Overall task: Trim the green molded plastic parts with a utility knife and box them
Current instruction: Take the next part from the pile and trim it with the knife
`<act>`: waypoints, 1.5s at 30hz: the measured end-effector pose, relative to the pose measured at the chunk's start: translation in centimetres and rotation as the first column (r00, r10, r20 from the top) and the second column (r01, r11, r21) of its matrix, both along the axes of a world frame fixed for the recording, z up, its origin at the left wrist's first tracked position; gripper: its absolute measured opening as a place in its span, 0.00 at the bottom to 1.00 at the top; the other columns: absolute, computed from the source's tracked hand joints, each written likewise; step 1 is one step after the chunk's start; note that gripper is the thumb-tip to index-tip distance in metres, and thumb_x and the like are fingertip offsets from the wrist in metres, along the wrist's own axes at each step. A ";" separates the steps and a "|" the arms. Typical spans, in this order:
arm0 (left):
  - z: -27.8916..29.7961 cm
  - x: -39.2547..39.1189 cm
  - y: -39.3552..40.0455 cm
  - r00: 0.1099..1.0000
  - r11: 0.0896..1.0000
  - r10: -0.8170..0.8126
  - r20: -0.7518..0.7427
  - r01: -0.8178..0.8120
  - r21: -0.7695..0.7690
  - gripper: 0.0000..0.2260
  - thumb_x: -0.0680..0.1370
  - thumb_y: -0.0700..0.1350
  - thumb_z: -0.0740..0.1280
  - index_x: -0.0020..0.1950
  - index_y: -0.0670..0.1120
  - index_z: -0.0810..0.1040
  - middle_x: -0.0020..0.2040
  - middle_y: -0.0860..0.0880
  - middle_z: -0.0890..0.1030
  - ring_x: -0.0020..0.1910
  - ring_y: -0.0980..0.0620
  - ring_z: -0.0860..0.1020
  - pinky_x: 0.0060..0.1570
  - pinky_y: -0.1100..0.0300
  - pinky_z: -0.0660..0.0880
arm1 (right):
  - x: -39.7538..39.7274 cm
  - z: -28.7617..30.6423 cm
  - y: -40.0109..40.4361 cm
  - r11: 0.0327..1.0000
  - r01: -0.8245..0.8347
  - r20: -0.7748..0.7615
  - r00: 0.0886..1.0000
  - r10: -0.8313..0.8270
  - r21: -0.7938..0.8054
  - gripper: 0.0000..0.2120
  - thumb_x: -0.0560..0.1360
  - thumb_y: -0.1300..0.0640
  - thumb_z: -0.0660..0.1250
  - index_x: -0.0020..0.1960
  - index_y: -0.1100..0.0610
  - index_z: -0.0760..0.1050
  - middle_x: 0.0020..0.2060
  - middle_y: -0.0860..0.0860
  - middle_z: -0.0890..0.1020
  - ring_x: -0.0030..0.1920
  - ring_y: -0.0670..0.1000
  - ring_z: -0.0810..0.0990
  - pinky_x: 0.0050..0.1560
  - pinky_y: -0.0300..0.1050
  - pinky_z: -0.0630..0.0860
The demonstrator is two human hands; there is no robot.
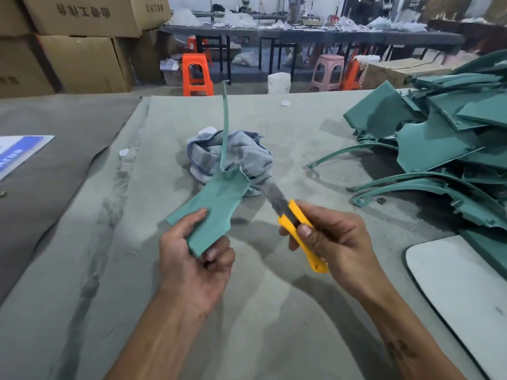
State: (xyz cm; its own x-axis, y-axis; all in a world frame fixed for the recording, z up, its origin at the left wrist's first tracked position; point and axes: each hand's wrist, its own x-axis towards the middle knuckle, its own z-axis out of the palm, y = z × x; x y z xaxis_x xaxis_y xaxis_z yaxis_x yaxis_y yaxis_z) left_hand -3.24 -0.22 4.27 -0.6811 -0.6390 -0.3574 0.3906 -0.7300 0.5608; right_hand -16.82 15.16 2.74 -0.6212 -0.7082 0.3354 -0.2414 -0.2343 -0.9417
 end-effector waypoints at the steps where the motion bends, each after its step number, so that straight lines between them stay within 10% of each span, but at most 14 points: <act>1: -0.1 0.2 -0.2 0.999 0.999 -0.029 -0.036 0.030 0.028 0.05 0.74 0.42 0.64 0.39 0.48 0.71 0.22 0.53 0.66 0.16 0.58 0.60 0.20 0.64 0.50 | 0.1 -0.2 -0.1 0.999 -0.034 -0.018 0.999 0.034 0.015 0.15 0.77 0.64 0.68 0.61 0.54 0.83 0.43 0.56 0.87 0.37 0.52 0.82 0.42 0.43 0.78; 10: -0.8 0.1 0.5 0.958 0.959 -0.204 -0.203 0.237 0.154 0.09 0.73 0.43 0.65 0.32 0.45 0.75 0.22 0.54 0.63 0.15 0.59 0.62 0.23 0.65 0.47 | 1.1 -1.7 -1.0 0.992 -0.129 -0.152 0.980 0.128 0.005 0.17 0.78 0.64 0.69 0.64 0.52 0.84 0.43 0.60 0.83 0.38 0.59 0.82 0.40 0.54 0.78; 17: -1.6 0.4 0.0 0.935 0.943 -0.221 -0.277 0.277 0.186 0.18 0.76 0.46 0.62 0.27 0.44 0.76 0.21 0.54 0.61 0.16 0.58 0.63 0.24 0.66 0.47 | 0.4 -2.4 -1.5 0.971 0.173 -0.285 0.934 -0.215 -0.163 0.19 0.79 0.66 0.69 0.66 0.51 0.83 0.42 0.56 0.84 0.37 0.58 0.80 0.38 0.58 0.77; 21: -1.5 0.1 0.2 0.925 0.931 -0.228 -0.305 0.299 0.210 0.12 0.72 0.44 0.65 0.29 0.45 0.73 0.21 0.54 0.61 0.16 0.59 0.59 0.23 0.66 0.47 | 0.9 -2.5 -1.9 0.989 0.058 -0.412 0.905 -0.110 -0.138 0.17 0.78 0.67 0.70 0.66 0.58 0.83 0.39 0.49 0.82 0.36 0.53 0.78 0.35 0.48 0.74; 26: -1.4 0.2 0.2 0.922 0.921 -0.209 -0.325 0.297 0.251 0.09 0.68 0.41 0.71 0.30 0.46 0.72 0.22 0.55 0.61 0.16 0.59 0.63 0.20 0.67 0.50 | 0.3 -2.5 -1.9 0.883 0.426 -0.557 0.693 -0.458 -0.195 0.18 0.79 0.65 0.69 0.69 0.61 0.80 0.47 0.48 0.83 0.41 0.46 0.81 0.41 0.37 0.75; 30: -1.6 0.2 0.4 0.881 0.912 -0.233 -0.412 0.345 0.222 0.17 0.64 0.35 0.78 0.33 0.47 0.70 0.23 0.54 0.64 0.17 0.59 0.64 0.18 0.66 0.54 | 0.8 -2.5 -1.3 0.954 0.187 -0.683 0.667 -0.297 -0.233 0.17 0.82 0.62 0.68 0.70 0.61 0.80 0.53 0.51 0.85 0.48 0.52 0.84 0.44 0.47 0.79; 45: -1.5 0.3 0.4 0.889 0.885 -0.275 -0.367 0.383 0.264 0.12 0.72 0.42 0.67 0.31 0.46 0.68 0.21 0.53 0.63 0.15 0.58 0.65 0.20 0.66 0.50 | 0.7 -2.9 -2.3 0.893 0.358 -0.656 0.610 -0.444 -0.271 0.18 0.82 0.63 0.68 0.72 0.60 0.77 0.52 0.53 0.84 0.47 0.50 0.82 0.45 0.43 0.79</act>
